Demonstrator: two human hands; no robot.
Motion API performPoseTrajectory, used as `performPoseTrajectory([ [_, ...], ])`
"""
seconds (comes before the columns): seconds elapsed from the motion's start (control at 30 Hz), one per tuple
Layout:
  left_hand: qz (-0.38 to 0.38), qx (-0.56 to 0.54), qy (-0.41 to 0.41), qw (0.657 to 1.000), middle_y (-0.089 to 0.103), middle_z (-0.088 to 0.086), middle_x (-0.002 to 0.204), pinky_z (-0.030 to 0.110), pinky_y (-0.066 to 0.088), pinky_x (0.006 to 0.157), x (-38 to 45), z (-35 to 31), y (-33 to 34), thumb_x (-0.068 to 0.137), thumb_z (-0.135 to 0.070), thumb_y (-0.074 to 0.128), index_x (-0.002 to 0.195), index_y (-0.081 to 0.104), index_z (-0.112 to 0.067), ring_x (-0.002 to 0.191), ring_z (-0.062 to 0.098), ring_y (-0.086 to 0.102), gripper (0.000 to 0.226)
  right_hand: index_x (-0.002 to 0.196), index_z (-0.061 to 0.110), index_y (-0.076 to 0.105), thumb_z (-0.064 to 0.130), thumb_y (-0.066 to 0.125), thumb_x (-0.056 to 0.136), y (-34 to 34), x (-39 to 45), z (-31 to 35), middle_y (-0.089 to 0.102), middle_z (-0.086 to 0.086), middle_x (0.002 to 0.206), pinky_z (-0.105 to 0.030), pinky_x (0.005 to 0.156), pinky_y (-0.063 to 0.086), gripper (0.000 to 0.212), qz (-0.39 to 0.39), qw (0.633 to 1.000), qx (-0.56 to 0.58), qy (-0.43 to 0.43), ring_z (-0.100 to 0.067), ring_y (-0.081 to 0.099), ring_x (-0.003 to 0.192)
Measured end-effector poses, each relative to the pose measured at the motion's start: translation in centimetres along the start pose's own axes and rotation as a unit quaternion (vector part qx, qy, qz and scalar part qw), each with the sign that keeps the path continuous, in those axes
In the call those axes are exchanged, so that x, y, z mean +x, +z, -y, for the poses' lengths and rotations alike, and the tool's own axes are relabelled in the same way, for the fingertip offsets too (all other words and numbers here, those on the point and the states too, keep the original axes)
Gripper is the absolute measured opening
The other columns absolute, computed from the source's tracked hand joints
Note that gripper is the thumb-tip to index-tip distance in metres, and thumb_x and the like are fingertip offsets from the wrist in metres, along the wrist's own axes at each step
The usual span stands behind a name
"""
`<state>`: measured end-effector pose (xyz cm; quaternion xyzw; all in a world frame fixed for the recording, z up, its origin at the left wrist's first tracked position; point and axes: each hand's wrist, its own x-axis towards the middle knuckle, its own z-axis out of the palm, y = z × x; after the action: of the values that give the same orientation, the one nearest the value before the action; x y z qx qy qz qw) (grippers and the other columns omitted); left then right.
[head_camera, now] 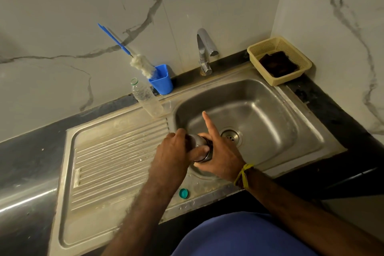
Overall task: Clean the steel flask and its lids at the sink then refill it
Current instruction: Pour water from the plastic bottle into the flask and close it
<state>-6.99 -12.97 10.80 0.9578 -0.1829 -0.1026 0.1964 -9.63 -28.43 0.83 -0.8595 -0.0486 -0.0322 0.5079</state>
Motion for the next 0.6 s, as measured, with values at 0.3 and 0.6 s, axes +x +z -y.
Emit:
performPoseTrajectory([
  [0.3,-0.006,-0.060,-0.036,0.998,0.056,-0.010,0.122,0.028,0.049,0.086,0.6,0.8,0.2,0.071,-0.072,0.069,0.132,0.053,-0.023,0.107,0.010,0.056,0.080,0.155,0.041,-0.015,0.031,0.087,0.069,-0.1,0.0,0.1,0.069,0.013,0.104,-0.036,0.086,0.057,0.134,-0.002,1.000,0.008,-0.003,-0.008,0.068,0.089],
  [0.6,0.028,-0.100,0.000,0.995,0.051,-0.001,0.143,0.023,0.042,0.095,0.1,0.8,0.4,0.066,-0.066,0.075,0.146,0.044,-0.021,0.120,0.013,0.053,0.096,0.156,0.039,-0.015,0.030,0.086,0.069,-0.2,-0.1,-0.4,0.068,0.014,0.099,-0.034,0.080,0.058,0.132,-0.005,1.000,-0.003,-0.004,-0.007,0.067,0.083],
])
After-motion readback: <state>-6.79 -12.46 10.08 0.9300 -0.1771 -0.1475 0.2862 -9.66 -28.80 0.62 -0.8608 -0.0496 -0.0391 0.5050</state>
